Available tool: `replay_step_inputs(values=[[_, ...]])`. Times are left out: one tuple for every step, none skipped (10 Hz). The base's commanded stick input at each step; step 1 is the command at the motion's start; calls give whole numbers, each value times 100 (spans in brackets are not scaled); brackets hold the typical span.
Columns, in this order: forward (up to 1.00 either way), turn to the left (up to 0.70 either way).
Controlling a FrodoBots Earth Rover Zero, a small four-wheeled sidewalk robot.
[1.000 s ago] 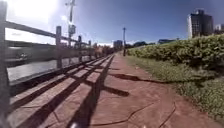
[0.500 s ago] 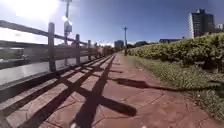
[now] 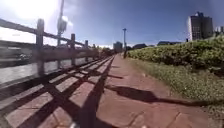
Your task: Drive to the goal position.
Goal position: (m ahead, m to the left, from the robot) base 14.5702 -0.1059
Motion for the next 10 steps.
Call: replay_step_inputs(values=[[85,0],[85,0],[85,0],[85,0],[85,0],[85,0],[85,0],[85,0],[85,0],[85,0]])
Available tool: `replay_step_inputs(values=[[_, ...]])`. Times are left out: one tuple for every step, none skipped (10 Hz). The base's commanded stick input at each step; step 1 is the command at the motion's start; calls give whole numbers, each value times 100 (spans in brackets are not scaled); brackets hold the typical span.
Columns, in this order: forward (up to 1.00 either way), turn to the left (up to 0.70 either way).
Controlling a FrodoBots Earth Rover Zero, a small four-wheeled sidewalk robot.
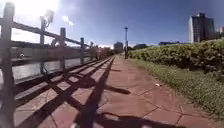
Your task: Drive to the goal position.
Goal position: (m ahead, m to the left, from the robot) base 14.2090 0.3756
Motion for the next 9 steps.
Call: replay_step_inputs(values=[[85,-13],[85,-31],[85,-25],[85,0],[85,0],[85,0],[85,0],[85,0],[85,0]])
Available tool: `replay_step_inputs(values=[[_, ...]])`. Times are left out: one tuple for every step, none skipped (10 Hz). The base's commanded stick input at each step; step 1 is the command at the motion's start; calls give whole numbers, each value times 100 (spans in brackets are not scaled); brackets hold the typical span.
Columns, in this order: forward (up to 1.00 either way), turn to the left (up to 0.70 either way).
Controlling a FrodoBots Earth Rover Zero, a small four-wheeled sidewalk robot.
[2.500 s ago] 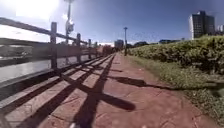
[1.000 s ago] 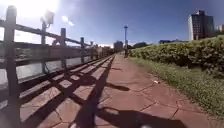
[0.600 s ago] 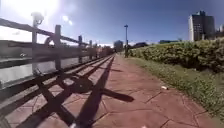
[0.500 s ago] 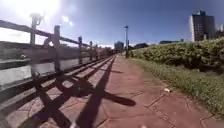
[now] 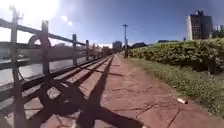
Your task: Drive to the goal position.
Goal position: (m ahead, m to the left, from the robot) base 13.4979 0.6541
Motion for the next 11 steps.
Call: replay_step_inputs(values=[[85,0],[85,0],[85,0],[85,0],[85,0],[85,0],[85,0],[85,0],[85,0],[85,0],[85,0]])
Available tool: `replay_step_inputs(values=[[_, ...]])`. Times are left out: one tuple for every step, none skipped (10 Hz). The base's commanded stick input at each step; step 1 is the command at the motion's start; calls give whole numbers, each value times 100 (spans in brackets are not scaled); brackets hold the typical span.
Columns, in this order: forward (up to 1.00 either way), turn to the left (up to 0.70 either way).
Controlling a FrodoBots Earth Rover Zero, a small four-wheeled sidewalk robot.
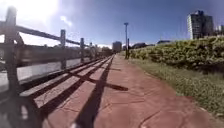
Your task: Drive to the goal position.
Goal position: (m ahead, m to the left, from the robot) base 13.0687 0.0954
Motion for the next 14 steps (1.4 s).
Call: replay_step_inputs(values=[[85,0],[85,0],[85,0],[85,-5],[85,-34],[85,-27],[85,-9],[85,0],[85,0],[85,0],[85,0],[85,0],[85,0],[85,0]])
